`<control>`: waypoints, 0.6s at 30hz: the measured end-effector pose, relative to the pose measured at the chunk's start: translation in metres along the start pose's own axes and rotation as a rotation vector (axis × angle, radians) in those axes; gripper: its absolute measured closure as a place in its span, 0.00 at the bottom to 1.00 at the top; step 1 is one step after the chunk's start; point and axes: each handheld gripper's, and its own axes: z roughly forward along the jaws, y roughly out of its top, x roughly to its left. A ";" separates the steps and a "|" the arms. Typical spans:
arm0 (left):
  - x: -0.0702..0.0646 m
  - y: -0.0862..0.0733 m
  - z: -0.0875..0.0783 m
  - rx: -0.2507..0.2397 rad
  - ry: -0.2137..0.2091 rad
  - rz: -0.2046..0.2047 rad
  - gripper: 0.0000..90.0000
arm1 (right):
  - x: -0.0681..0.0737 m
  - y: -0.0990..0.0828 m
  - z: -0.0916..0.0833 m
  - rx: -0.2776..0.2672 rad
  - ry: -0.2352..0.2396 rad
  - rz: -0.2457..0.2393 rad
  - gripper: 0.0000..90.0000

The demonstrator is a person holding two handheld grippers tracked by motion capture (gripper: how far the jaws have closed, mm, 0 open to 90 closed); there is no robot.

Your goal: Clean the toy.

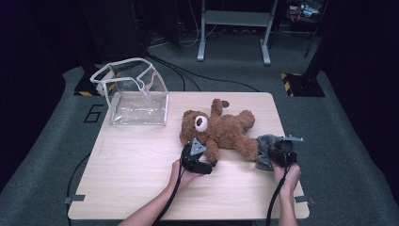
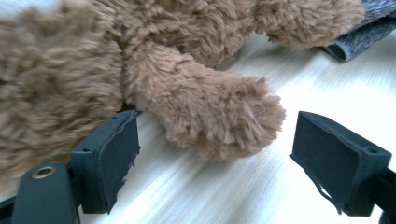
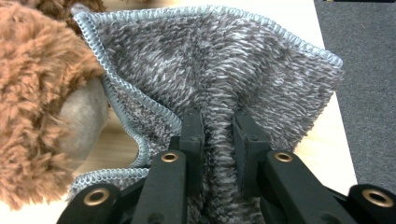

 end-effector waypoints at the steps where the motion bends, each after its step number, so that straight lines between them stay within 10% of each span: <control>1: 0.000 0.000 0.002 0.004 -0.001 0.004 0.14 | 0.000 0.000 0.000 0.002 -0.003 -0.005 0.85; 12: -0.005 0.003 0.020 0.028 0.044 0.025 0.21 | -0.003 -0.003 0.001 0.009 0.004 0.004 0.84; 18: -0.006 0.001 0.021 0.006 0.087 0.015 0.49 | -0.003 -0.003 0.001 0.011 0.006 0.006 0.84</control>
